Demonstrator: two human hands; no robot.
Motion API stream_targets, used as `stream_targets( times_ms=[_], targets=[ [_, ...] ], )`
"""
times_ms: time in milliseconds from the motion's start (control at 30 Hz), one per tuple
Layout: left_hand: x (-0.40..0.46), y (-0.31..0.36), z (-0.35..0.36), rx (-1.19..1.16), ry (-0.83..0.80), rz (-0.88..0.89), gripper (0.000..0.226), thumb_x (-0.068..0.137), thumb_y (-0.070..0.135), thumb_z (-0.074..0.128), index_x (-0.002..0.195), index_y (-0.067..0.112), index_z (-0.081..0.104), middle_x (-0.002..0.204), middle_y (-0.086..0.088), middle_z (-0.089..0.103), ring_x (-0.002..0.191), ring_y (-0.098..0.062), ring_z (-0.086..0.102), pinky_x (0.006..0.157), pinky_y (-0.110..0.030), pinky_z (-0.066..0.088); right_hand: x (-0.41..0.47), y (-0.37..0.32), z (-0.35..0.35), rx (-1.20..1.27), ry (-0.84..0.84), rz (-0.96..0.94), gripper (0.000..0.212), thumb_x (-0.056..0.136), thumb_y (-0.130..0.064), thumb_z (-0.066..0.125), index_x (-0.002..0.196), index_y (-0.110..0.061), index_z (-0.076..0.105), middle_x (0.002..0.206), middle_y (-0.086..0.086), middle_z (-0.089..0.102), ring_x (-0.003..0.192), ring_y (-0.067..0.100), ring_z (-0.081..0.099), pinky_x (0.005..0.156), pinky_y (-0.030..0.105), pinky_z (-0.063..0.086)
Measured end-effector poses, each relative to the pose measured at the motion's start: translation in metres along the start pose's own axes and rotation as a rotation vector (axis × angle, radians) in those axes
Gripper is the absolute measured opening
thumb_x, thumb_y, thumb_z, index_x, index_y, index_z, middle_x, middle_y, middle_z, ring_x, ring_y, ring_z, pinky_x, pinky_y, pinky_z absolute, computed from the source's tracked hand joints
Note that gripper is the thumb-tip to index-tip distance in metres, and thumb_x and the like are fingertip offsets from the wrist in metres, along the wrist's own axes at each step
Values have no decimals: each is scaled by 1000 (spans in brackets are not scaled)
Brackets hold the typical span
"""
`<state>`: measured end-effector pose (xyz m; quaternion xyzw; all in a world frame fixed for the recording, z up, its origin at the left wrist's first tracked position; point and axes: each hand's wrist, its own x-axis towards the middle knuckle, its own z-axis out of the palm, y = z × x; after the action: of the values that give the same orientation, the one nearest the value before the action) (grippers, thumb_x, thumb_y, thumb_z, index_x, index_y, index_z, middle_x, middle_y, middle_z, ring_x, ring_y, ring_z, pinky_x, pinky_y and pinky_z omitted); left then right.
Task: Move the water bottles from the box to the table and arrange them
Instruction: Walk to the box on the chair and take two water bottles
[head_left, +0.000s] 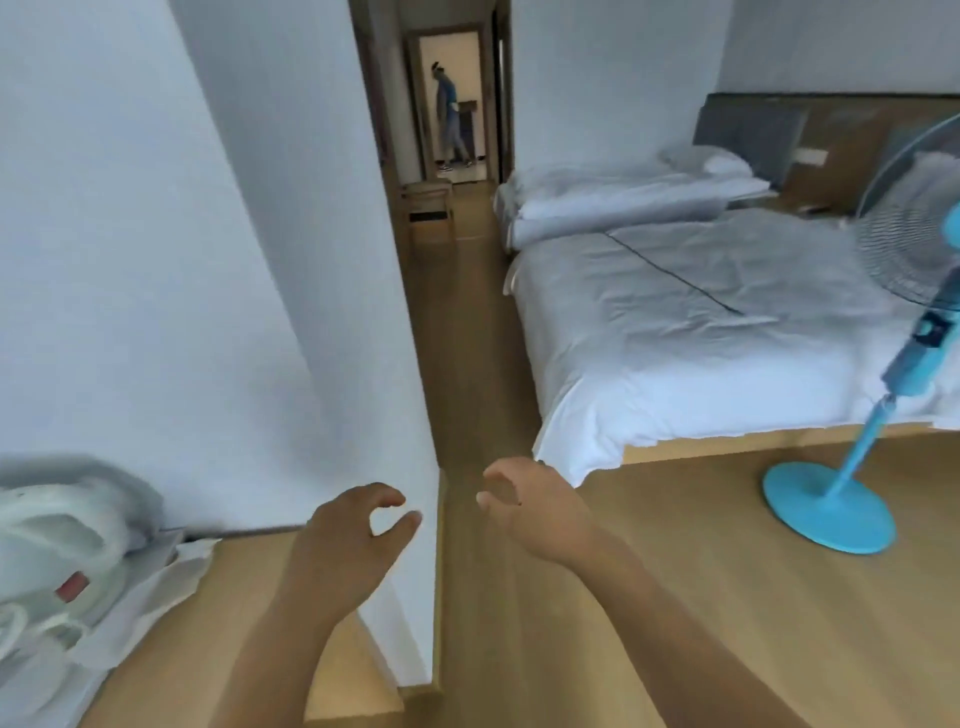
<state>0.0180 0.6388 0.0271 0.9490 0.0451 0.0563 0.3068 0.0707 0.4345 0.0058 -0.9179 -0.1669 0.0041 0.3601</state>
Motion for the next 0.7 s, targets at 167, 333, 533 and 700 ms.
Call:
stream_targets(
  times_ms=[167, 333, 533, 700],
  targets=[
    [71, 51, 77, 145, -173, 66, 36, 88, 52, 54, 119, 34, 54, 128, 15, 55, 115, -6, 53, 93, -22, 40, 16, 83, -52, -101, 11, 168, 47, 94, -37, 48, 136, -16, 43, 139, -2, 45, 125, 14, 41, 97, 25, 34],
    [135, 72, 119, 164, -263, 81, 46, 88, 53, 54, 128, 30, 49, 136, 11, 52, 123, -11, 51, 100, -28, 42, 56, 128, -69, -102, 9, 239, 48, 95, -33, 49, 139, -15, 39, 140, 1, 43, 126, 15, 40, 102, 30, 37],
    [231, 74, 138, 164, -270, 112, 47, 88, 51, 56, 129, 30, 48, 136, 10, 52, 123, -13, 51, 100, -28, 44, 144, 150, -61, -127, -15, 223, 49, 95, -33, 47, 140, -15, 37, 143, 0, 39, 129, 16, 35, 105, 29, 32],
    [335, 71, 142, 242, -266, 164, 49, 91, 48, 54, 133, 25, 46, 137, 8, 51, 122, -13, 52, 95, -26, 44, 249, 159, -58, -226, -37, 199, 50, 96, -31, 44, 142, -14, 34, 147, 1, 36, 133, 17, 31, 107, 31, 29]
  ],
)
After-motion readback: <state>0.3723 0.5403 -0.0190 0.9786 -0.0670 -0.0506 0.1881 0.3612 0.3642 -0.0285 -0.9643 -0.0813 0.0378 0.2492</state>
